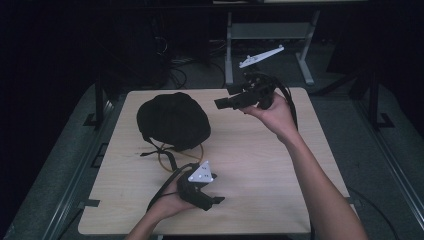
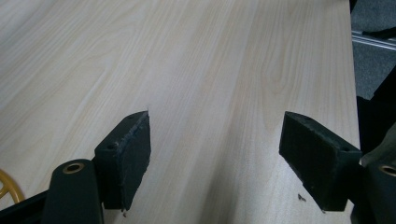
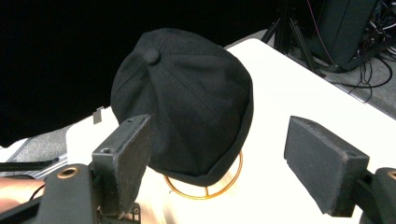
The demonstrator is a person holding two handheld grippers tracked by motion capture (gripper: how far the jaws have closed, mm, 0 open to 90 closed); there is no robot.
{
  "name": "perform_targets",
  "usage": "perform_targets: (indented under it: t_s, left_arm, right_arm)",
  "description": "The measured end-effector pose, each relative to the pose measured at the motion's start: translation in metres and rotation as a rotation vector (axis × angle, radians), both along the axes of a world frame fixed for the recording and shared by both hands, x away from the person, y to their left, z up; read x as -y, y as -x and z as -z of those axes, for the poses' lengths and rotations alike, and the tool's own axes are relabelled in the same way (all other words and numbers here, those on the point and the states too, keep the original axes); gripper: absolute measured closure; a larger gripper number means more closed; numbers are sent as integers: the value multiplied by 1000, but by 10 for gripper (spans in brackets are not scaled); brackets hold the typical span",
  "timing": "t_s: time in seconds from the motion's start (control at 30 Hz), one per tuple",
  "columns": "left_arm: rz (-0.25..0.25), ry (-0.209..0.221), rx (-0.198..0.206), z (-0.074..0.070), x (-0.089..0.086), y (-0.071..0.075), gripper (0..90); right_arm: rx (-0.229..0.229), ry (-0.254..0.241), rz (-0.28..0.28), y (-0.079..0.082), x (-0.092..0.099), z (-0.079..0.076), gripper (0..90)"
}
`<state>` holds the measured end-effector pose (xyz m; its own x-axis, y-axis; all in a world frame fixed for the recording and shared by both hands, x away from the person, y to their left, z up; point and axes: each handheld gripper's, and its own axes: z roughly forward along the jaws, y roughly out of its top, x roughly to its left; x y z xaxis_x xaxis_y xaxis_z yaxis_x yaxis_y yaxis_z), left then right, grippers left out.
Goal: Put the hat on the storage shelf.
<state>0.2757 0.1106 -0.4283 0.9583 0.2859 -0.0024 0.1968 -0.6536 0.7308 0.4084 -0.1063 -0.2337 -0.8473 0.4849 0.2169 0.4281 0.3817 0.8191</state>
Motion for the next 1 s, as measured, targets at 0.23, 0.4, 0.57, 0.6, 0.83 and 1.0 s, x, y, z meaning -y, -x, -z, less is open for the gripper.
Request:
perform_targets:
  t_s: [0.23, 0.4, 0.57, 0.6, 0.83, 1.0]
  left_arm:
    - [-6, 0, -2, 0, 0, 0, 248]
    - [-7, -1, -2, 0, 0, 0, 248]
    - [-15, 8, -7, 1, -1, 0, 247]
    - [-16, 9, -7, 1, -1, 0, 247]
    - [-12, 3, -4, 1, -2, -1, 248]
    - [-15, 7, 1, 1, -1, -1, 248]
  right_arm:
    - [-12, 2, 13, 4, 12, 5, 200]
    - [-18, -2, 28, 7, 22, 9, 192]
    - [-23, 0, 43, 10, 31, 12, 192]
    - [-21, 1, 45, 11, 34, 13, 192]
    - [-23, 1, 62, 15, 45, 18, 191]
    - [-30, 1, 72, 19, 53, 24, 190]
